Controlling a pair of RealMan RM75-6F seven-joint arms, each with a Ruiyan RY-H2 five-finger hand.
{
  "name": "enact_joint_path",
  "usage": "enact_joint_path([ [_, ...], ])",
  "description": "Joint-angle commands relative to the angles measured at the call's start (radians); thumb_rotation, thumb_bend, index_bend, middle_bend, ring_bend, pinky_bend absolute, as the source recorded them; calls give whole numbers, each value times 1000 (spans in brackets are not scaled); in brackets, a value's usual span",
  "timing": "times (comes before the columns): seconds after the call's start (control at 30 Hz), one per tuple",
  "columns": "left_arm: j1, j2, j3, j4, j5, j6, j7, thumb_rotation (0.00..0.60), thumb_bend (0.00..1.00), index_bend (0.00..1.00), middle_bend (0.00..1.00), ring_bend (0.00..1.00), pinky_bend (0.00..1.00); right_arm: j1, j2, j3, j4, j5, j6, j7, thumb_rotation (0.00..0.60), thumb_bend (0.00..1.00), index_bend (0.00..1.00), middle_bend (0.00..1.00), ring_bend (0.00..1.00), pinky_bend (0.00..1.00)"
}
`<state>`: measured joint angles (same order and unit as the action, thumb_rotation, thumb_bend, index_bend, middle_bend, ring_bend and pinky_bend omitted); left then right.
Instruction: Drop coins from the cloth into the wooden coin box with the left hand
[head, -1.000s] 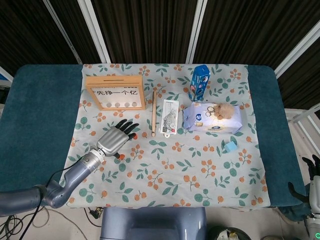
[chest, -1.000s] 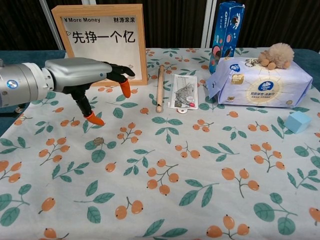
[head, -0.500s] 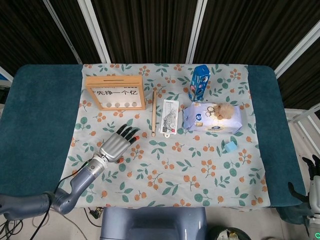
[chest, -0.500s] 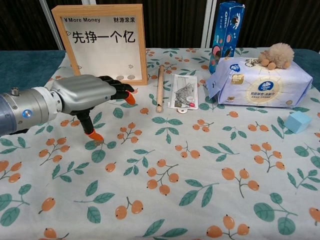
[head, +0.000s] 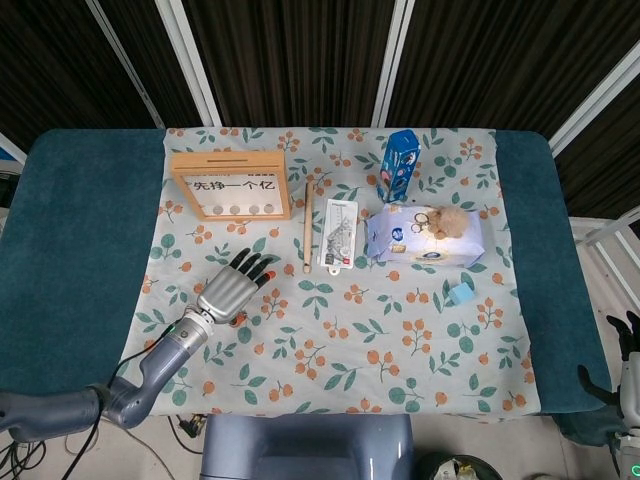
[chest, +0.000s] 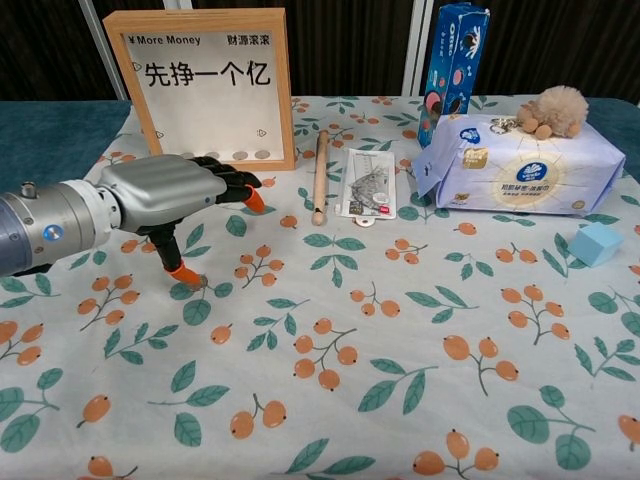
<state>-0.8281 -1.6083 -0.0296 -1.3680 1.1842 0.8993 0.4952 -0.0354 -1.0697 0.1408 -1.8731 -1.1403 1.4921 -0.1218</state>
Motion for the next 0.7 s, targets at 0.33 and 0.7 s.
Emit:
enact_joint_path([
  [0.33,1,-3,-4,8,3,-27,-13,600,32,170,0,0,0,1,3,-1,-1,0,-4,4,600,369,174,46,0,0],
  [0.7,5,-12,-11,27,-5,-34,-5,600,32,170,0,0,0,1,6,-5,1,-7,-8,8,600,369,174,46,0,0],
])
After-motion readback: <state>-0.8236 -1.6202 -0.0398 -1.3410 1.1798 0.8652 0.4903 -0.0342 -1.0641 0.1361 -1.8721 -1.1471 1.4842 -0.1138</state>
